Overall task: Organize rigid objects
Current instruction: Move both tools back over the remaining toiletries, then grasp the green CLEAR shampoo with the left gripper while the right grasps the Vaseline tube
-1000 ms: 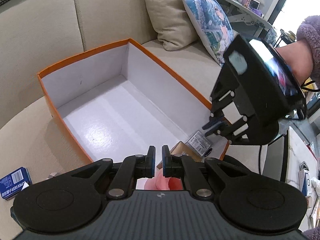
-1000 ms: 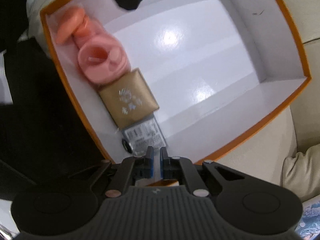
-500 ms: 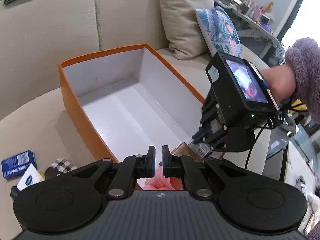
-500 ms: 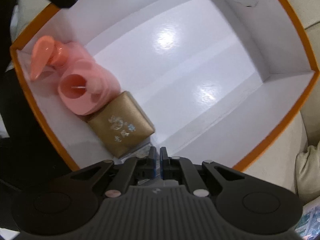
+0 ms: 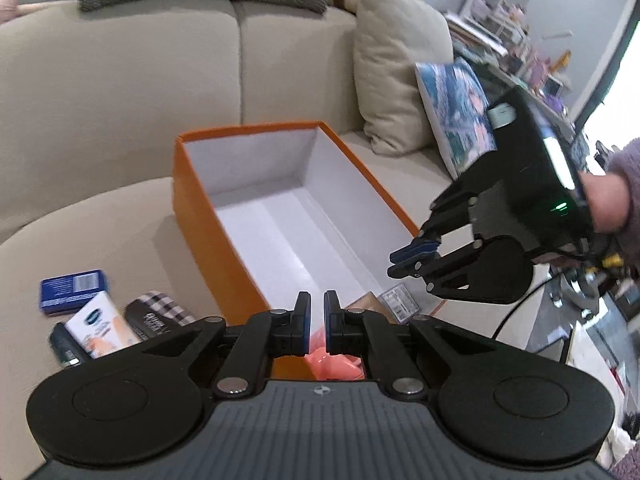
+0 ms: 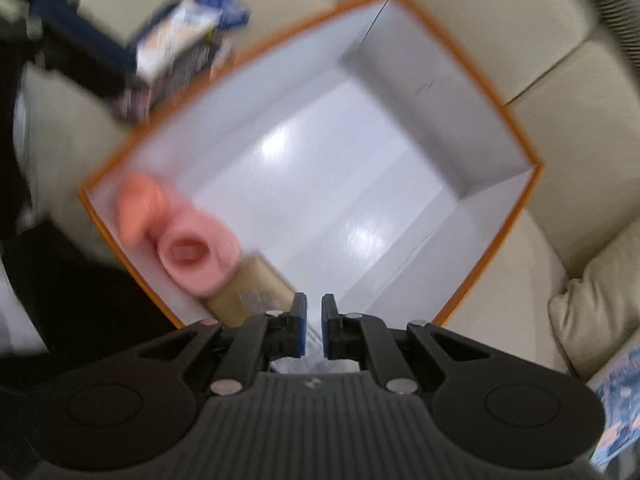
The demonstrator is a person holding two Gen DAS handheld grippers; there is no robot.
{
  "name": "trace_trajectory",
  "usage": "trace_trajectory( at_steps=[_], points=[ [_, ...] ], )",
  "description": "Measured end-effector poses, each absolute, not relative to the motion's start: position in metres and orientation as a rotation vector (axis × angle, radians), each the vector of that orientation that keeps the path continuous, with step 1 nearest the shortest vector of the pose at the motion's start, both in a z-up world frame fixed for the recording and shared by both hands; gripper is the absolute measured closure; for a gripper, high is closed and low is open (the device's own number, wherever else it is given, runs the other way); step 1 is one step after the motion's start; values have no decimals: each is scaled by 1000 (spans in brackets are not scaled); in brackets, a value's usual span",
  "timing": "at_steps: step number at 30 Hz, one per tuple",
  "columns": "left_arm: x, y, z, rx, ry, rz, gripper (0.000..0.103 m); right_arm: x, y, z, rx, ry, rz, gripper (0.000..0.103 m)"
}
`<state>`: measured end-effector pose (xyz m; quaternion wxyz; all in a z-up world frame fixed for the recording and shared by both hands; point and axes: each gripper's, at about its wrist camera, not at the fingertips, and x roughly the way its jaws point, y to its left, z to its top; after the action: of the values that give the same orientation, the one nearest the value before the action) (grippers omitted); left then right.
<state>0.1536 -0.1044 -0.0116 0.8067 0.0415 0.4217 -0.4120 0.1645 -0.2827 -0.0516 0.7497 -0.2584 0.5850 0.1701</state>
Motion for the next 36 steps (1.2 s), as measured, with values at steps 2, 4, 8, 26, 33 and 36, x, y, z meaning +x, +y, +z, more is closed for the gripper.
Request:
trace_trajectory(
  at_steps=[2, 4, 8, 26, 33, 36],
  points=[
    [150, -94, -6, 70, 886, -859, 97, 161, -275, -34, -493, 1217, 343, 95],
    [146, -81, -3, 42, 877, -830, 97, 157, -265, -21, -420, 1176, 325, 92],
    [144, -53, -2, -5, 871, -768, 97, 150, -243, 0, -261, 1097, 282, 85],
    [166, 36, -67, -216, 973, -541, 81, 143, -125, -47, -107, 1009, 239, 67],
    [186, 44, -97, -270, 1037, -501, 69, 164, -106, -77, -167, 1051, 237, 67],
    [194, 46, -108, -286, 1055, -481, 62, 173, -104, -90, -172, 1077, 234, 67]
  ],
)
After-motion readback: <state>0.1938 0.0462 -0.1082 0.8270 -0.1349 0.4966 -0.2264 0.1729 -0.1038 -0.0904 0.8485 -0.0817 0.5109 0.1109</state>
